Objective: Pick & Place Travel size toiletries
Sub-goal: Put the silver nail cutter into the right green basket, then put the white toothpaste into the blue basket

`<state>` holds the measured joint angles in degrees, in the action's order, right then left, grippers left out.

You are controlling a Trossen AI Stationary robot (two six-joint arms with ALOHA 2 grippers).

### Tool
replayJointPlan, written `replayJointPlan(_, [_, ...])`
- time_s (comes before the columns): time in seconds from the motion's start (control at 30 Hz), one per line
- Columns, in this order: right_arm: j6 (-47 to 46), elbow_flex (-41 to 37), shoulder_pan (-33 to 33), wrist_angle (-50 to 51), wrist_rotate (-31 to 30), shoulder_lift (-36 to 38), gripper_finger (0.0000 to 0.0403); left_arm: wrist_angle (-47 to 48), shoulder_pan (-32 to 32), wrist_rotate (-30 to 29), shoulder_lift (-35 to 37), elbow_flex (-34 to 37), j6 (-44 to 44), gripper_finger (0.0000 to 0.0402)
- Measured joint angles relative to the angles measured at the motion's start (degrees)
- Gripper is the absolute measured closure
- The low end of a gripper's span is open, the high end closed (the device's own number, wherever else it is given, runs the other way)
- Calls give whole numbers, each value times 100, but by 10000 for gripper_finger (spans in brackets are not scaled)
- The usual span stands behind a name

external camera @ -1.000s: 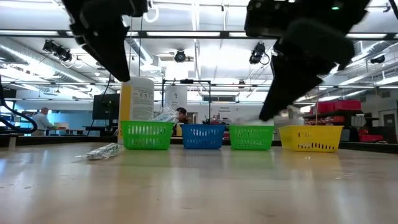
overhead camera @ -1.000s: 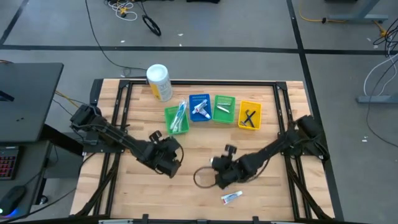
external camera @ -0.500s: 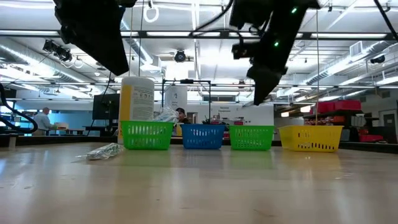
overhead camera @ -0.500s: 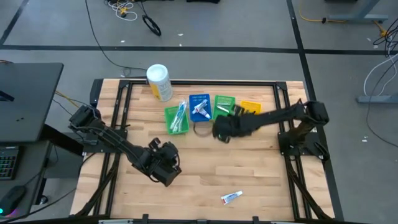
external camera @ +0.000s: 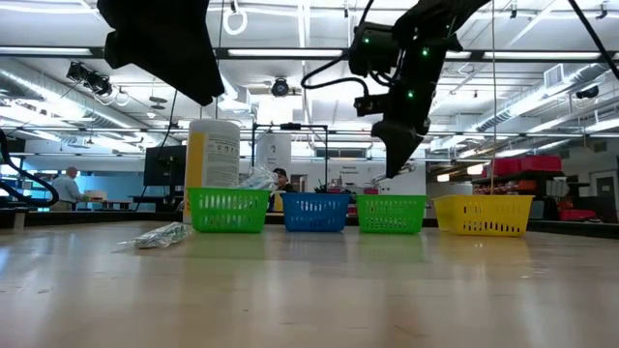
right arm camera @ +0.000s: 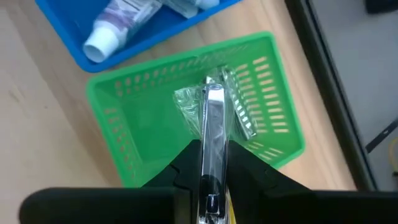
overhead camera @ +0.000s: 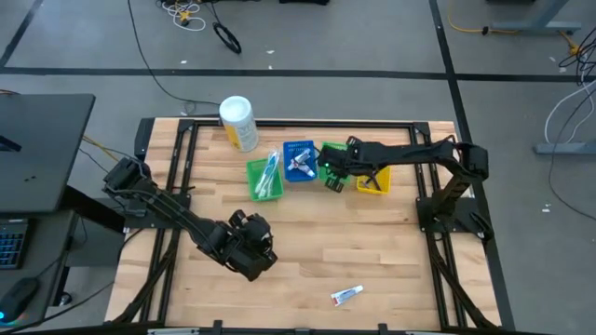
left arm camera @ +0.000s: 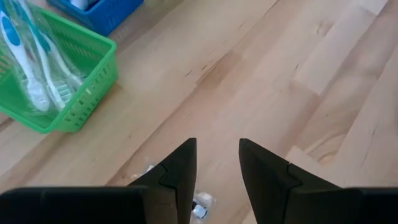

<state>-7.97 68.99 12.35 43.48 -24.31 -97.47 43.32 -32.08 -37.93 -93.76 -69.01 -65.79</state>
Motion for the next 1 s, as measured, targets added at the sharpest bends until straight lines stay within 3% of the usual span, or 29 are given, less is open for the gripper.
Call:
replayJointPlan(0.33, [502, -576, 448, -852, 703, 0, 339, -255, 0, -168, -4, 0, -1, 274])
replayJointPlan(0.63, [1143, -872, 412, -1583, 1395, 0, 335, -348, 31, -197, -4, 0, -7, 274])
replayJointPlan(0.87, [1148, -876, 521, -1510, 1488, -46, 275, -439, 31, -195, -4, 0, -97, 274])
replayJointPlan(1.0, [1110, -876, 482, -1520, 989, -29, 235, -426, 31, -192, -7, 0, -108, 274])
